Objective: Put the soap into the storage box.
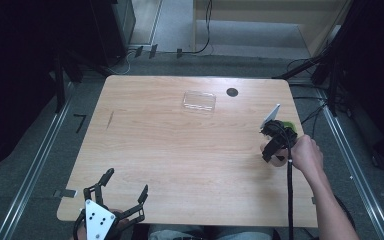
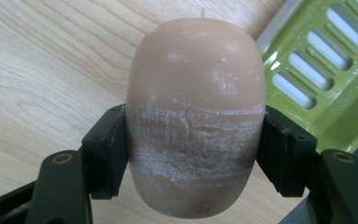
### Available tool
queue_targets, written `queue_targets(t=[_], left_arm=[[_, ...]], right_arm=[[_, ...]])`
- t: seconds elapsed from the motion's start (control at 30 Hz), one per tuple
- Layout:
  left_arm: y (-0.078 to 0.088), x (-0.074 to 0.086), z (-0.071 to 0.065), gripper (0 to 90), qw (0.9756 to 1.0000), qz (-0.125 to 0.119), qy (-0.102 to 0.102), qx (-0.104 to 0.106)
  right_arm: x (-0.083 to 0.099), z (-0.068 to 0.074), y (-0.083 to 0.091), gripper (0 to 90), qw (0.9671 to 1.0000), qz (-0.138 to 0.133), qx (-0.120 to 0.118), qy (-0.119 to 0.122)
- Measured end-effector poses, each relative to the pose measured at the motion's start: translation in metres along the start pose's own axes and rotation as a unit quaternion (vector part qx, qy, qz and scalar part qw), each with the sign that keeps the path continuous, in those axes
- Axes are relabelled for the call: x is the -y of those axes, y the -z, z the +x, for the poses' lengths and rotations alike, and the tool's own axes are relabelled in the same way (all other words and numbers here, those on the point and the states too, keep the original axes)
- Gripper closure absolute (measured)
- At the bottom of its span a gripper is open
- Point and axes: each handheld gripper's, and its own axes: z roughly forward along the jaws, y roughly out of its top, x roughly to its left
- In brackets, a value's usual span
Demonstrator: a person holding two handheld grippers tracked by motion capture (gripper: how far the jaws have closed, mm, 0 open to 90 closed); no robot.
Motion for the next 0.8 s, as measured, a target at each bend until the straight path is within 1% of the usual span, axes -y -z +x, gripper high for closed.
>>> queue_targets(t=[0.1, 0.17, 0.33, 0.4, 0.43, 0.5, 0.53, 0.67, 0.73, 0.77, 0.8], left_arm=[[0.0, 0.0, 0.0, 9.9, 1.0, 0.0, -0.001, 0.001], [0.0, 0.0, 0.0, 9.9, 1.0, 0.0, 0.0, 0.0], [0.0, 0.0, 0.0, 9.9, 1.0, -0.001, 0.0, 0.001], [0.0, 0.0, 0.0, 9.9, 1.0, -0.001, 0.0, 0.001], [0.0, 0.0, 0.0, 9.9, 1.0, -0.001, 0.0, 0.001], [0.0, 0.0, 0.0, 9.9, 1.0, 0.0, 0.0, 0.001], [0.0, 0.0, 0.0, 9.9, 1.0, -0.001, -0.001, 0.001], [0.0, 0.0, 0.0, 9.9, 1.0, -0.001, -0.001, 0.001], [0.0, 0.0, 0.0, 9.9, 1.0, -0.001, -0.001, 0.001], [0.0, 0.0, 0.0, 9.9, 1.0, -0.001, -0.001, 0.002], [0.0, 0.0, 0.0, 9.9, 1.0, -0.001, -0.001, 0.002]], right_arm=[[0.002, -0.005, 0.002, 33.7, 1.0, -0.001, 0.002, -0.008], [0.002, -0.006, 0.002, 33.7, 1.0, -0.001, 0.003, -0.007], [0.004, -0.013, 0.003, 33.7, 0.9999, -0.003, 0.006, -0.016], [0.005, -0.017, 0.003, 33.7, 0.9997, -0.004, 0.007, -0.024], [0.005, -0.019, 0.003, 33.7, 0.9997, -0.007, 0.007, -0.023], [0.005, -0.02, 0.003, 33.7, 0.9997, -0.007, 0.007, -0.023], [0.005, -0.022, 0.003, 33.7, 0.9995, -0.007, 0.01, -0.03], [0.006, -0.025, 0.004, 33.7, 0.9994, -0.008, 0.011, -0.031], [0.006, -0.026, 0.005, 33.7, 0.9992, -0.009, 0.01, -0.038], [0.006, -0.027, 0.005, 33.7, 0.9992, -0.009, 0.013, -0.037], [0.006, -0.029, 0.005, 33.7, 0.9989, -0.009, 0.013, -0.043]])
